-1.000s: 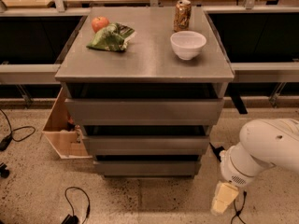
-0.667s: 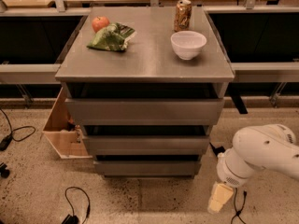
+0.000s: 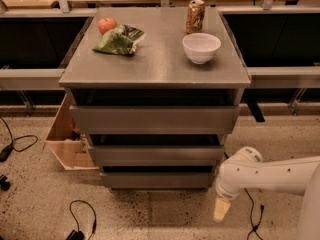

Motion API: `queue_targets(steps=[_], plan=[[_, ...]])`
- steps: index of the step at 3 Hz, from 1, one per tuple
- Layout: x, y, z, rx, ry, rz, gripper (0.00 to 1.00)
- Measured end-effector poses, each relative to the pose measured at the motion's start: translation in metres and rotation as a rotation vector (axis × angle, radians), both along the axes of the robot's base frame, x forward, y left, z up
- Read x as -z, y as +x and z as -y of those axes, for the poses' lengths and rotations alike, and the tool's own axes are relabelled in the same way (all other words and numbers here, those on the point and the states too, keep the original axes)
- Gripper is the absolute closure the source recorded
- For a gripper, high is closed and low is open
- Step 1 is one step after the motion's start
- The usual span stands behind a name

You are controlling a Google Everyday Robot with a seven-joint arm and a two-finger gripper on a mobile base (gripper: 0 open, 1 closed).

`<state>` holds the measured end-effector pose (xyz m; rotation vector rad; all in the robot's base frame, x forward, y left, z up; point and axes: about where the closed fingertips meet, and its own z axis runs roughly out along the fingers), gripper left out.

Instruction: Open bottom drawer

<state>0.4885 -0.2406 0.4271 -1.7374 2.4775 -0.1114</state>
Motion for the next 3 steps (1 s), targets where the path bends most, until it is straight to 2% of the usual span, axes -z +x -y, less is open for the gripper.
queue_targets(steps=[1,2,3], plan=[[0.006,0.002,-0.001,-0.008,0.003,0.000,0.00],[0.052,0.017,-0.012,-0.074,0.031,0.004,0.00],[0.106,0.042,-0.028,-0.150,0.059,0.031,0.00]])
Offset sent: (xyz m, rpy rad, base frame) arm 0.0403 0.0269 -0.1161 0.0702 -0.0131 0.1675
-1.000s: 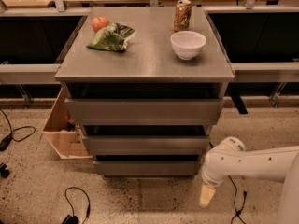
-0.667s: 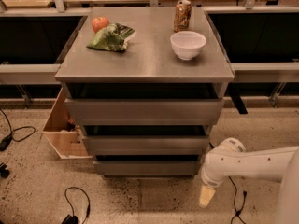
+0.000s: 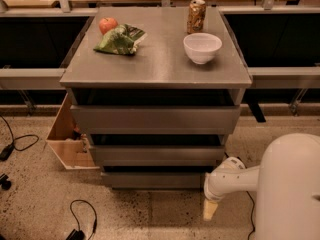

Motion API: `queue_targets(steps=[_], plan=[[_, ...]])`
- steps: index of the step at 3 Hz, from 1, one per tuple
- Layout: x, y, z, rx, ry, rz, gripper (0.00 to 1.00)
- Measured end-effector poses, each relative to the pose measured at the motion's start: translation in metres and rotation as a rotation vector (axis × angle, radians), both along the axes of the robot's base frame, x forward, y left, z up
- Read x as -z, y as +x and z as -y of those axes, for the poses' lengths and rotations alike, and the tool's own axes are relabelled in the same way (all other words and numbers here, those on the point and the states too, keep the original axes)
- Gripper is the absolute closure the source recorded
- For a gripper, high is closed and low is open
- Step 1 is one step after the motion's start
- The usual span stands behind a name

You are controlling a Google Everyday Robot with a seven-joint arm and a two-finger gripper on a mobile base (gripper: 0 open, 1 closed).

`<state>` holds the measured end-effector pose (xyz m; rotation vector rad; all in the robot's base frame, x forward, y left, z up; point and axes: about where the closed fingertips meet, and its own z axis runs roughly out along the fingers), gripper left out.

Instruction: Open bottom drawer

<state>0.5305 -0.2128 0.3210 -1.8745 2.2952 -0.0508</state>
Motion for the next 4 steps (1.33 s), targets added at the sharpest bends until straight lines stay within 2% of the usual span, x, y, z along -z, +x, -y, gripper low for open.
queue_targets(steps=[1,2,3,4], plan=[[0.042,0.024,-0.016,-0.059,0.024,0.028,0.00],[0.077,0.061,-0.030,-0.109,0.008,0.062,0.00],[0.096,0.087,-0.034,-0.108,-0.018,0.065,0.00],[0.124,0.102,-0.033,-0.080,-0.027,0.030,0.00]])
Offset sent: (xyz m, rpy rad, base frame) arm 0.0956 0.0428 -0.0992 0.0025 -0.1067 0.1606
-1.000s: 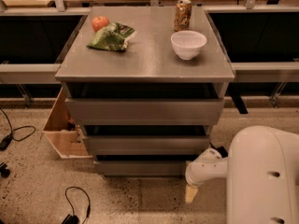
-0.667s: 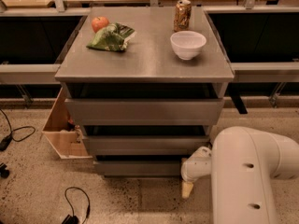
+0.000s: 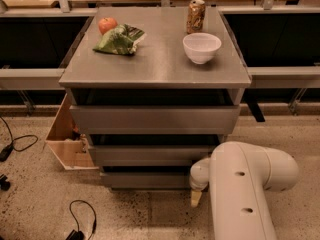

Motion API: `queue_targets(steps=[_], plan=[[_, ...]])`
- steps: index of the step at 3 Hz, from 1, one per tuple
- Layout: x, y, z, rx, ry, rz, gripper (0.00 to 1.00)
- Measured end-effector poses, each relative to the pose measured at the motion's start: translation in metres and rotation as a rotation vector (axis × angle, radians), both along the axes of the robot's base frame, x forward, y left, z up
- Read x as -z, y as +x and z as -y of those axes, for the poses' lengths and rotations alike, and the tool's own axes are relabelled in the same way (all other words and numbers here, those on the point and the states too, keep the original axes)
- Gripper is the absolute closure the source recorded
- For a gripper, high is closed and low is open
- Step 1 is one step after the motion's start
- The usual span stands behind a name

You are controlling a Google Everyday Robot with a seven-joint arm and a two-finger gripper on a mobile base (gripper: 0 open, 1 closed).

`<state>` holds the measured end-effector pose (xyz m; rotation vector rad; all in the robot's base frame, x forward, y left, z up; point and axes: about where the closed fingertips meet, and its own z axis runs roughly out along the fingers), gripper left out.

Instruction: Open bottom drawer

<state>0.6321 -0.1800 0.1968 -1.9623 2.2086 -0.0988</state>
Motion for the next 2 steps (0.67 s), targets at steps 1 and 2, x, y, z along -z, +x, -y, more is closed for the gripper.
queue_targets(steps=[1,2], plan=[[0.018,0.014,0.010,0.062,0.051,-0.020,0.23],[0.024,-0.001,0.026,0.109,0.097,-0.032,0.47]])
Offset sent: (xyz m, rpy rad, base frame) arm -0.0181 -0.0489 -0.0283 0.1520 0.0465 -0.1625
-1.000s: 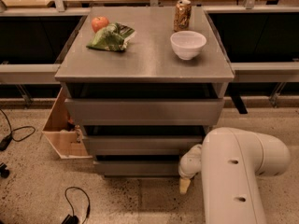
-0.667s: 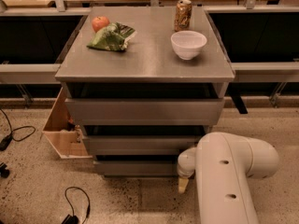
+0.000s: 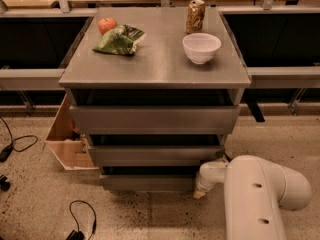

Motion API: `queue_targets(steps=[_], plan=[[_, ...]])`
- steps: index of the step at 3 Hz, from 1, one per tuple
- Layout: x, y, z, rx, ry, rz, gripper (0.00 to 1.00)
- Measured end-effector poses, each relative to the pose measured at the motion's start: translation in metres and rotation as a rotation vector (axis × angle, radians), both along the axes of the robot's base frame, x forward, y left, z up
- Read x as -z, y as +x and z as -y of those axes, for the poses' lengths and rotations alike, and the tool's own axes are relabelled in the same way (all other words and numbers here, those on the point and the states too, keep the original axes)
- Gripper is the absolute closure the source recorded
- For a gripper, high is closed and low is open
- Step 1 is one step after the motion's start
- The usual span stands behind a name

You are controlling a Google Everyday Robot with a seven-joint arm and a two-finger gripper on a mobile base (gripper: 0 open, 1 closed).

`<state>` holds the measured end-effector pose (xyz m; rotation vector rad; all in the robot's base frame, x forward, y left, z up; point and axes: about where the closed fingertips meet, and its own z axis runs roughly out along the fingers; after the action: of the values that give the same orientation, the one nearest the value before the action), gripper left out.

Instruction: Open bottom drawer

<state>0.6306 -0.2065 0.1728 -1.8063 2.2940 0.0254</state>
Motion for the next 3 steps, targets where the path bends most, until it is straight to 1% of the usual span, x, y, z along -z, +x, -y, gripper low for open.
queue_targets(steps=[1,2,3], plan=[[-0.0130,-0.0051,0.0256,0.048,0.015,0.033,0.70],[-0.0153,-0.0060,0.0257,0.048,0.015,0.033,0.93],[-0.0159,-0.0079,0.0257,0.048,0.015,0.033,1.00]])
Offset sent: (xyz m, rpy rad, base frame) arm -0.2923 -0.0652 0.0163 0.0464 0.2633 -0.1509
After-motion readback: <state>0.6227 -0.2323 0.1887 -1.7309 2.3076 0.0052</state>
